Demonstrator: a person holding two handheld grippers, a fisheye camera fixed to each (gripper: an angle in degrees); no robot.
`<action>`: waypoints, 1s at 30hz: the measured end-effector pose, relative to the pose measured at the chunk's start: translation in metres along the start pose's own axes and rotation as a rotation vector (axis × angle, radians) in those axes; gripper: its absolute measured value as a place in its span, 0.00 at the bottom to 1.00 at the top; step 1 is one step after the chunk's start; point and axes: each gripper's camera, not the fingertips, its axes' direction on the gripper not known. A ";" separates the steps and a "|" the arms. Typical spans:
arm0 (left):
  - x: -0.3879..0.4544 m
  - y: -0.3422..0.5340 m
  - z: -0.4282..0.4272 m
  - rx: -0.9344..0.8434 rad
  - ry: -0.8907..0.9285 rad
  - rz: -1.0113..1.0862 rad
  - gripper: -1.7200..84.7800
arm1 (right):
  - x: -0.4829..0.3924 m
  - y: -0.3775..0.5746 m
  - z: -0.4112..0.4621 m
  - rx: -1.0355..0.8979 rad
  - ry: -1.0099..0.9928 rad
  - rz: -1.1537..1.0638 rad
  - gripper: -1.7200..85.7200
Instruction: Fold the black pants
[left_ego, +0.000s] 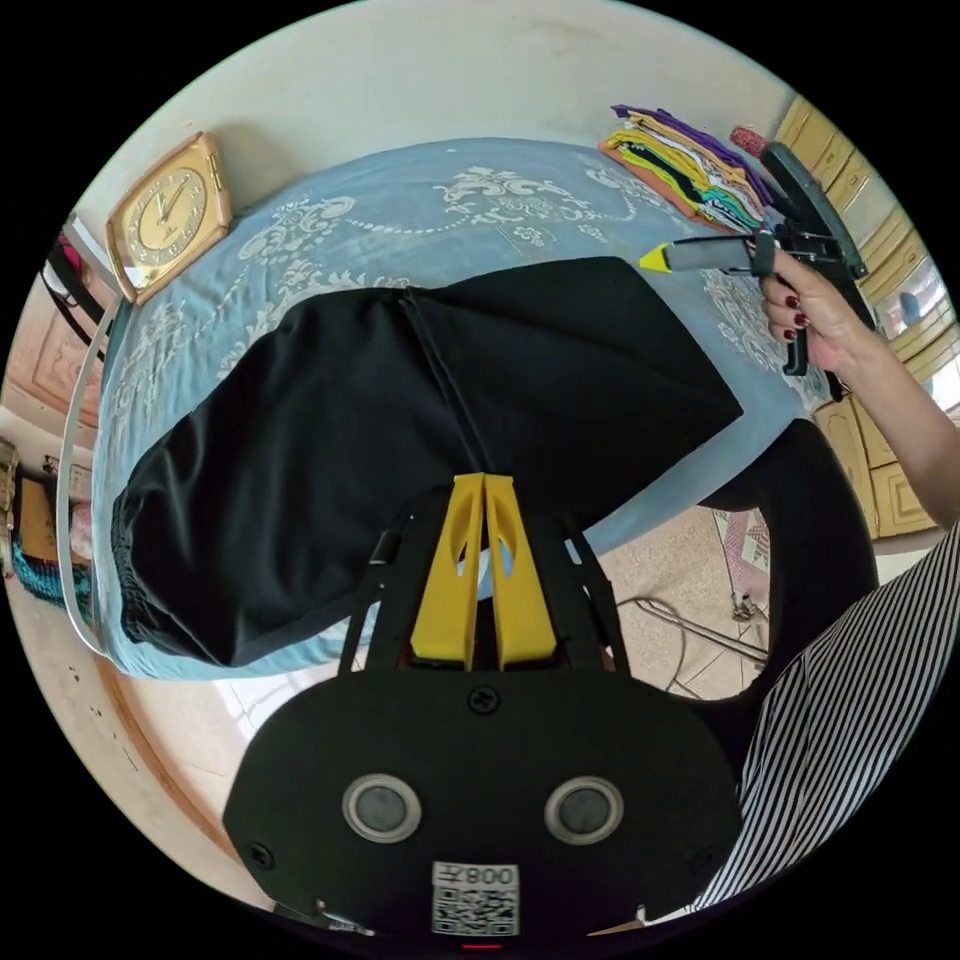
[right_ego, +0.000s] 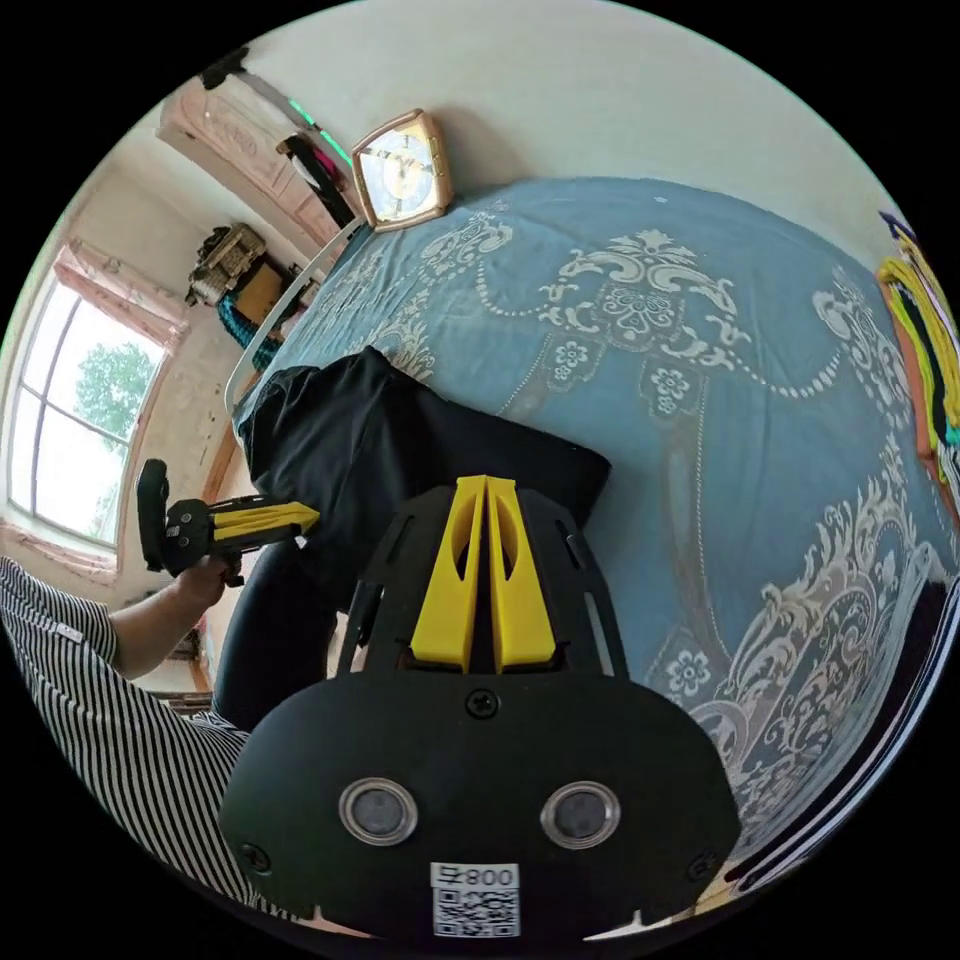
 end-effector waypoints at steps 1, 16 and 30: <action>0.004 0.001 -0.005 0.020 0.005 0.011 0.02 | 0.017 0.010 -0.006 0.004 0.000 0.037 0.03; 0.176 -0.058 0.020 0.013 0.226 0.412 0.12 | 0.135 0.006 0.004 -0.033 -0.125 0.191 0.10; 0.172 -0.040 0.026 0.001 0.154 0.427 0.05 | 0.173 0.009 0.016 -0.041 -0.252 0.268 0.06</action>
